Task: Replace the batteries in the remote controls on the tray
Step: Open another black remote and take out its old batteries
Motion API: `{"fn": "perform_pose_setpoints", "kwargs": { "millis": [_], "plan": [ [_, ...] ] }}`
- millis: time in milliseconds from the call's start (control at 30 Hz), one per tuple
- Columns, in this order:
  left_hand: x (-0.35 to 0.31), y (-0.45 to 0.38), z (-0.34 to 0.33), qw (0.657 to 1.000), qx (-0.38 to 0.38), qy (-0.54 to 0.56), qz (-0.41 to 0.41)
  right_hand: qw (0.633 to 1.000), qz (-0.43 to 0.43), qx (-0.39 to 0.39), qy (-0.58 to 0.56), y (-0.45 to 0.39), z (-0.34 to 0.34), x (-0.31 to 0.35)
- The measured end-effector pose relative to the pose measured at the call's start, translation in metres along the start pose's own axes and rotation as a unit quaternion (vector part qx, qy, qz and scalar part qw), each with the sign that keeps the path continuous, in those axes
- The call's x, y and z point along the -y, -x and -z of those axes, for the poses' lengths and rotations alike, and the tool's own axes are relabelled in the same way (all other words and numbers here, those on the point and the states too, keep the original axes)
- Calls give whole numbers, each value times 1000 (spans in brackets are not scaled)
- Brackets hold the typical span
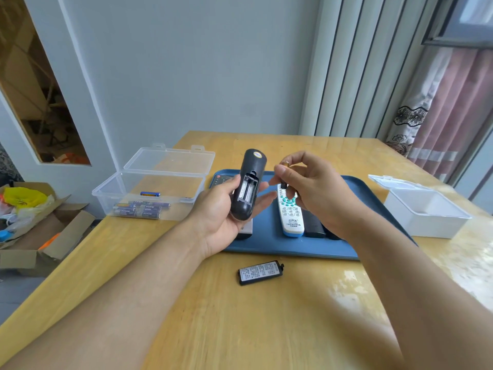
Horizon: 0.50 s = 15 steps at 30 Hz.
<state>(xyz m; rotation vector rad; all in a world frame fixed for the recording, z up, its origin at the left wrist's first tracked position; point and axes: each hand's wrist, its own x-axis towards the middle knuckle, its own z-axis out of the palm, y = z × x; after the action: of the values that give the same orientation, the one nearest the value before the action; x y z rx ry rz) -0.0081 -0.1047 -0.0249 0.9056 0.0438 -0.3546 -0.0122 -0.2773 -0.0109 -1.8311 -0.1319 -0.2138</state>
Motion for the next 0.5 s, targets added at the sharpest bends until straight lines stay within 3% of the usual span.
{"fn": "perform_pose_setpoints", "kwargs": {
  "millis": [100, 167, 267, 400, 500],
  "plan": [
    [2, 1, 0, 1000, -7, -1, 0, 995, -94, -1, -31, 0, 6, 0],
    [3, 2, -1, 1000, -3, -7, -1, 995, -95, -38, -12, 1, 11, 2],
    [4, 3, -2, 998, 7, -52, -18, 992, -55, -101, 59, -1, 21, 10],
    [14, 4, -7, 991, 3, -120, -61, 976, -37, -90, 196, -6, 52, 18],
    [22, 4, -20, 988, 16, -134, -75, 940, -51, -100, 321, -6, 95, 8]
  ]
}}
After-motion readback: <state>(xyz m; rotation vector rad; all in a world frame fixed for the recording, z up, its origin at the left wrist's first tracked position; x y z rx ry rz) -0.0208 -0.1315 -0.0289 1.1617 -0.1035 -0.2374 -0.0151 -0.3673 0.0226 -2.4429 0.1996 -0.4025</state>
